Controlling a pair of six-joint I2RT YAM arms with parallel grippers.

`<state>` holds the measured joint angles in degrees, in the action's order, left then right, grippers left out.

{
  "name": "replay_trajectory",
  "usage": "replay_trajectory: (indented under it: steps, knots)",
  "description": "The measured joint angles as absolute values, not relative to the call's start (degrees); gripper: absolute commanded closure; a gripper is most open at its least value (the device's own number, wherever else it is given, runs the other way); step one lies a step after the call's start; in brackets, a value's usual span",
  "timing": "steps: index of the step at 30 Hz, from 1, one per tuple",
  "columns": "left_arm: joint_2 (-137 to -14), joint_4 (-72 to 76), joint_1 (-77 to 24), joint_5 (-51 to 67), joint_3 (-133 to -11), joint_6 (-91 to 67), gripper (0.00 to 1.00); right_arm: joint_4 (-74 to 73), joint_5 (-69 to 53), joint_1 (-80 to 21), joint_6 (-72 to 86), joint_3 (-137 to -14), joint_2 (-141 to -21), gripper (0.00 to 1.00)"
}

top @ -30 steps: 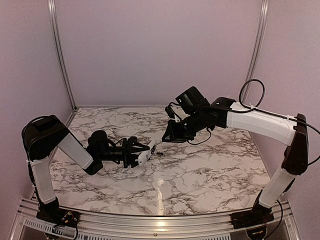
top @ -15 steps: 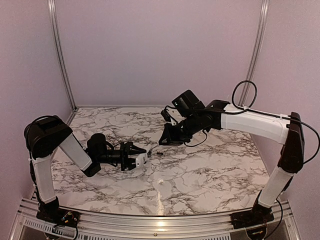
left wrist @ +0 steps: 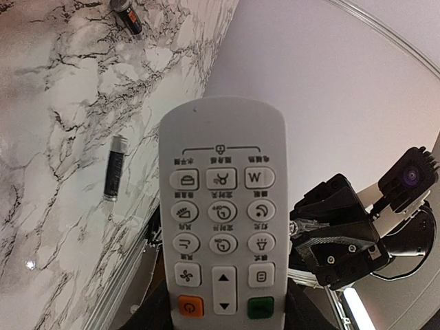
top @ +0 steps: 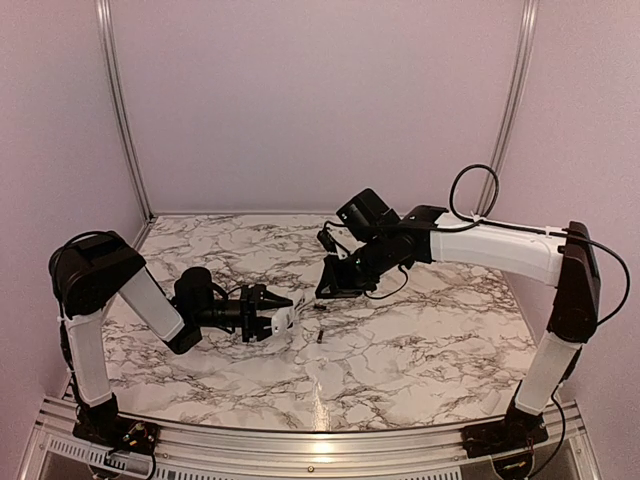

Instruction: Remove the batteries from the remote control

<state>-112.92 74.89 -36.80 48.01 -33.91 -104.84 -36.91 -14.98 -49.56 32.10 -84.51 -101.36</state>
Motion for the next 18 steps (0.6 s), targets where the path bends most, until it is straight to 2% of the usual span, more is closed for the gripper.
replay_trajectory:
  steps: [14, 18]
  knots:
    - [-112.46, 74.02, -36.8, 48.18, -34.15, -101.34, 1.0, -38.33, -13.63, -49.56, 30.98, -85.38, -101.36, 1.0]
    - [-107.13, 62.81, -36.8, 48.45, -37.21, -91.57, 1.0, -40.84, -11.4, -49.43, 30.28, -86.56, -100.4, 1.0]
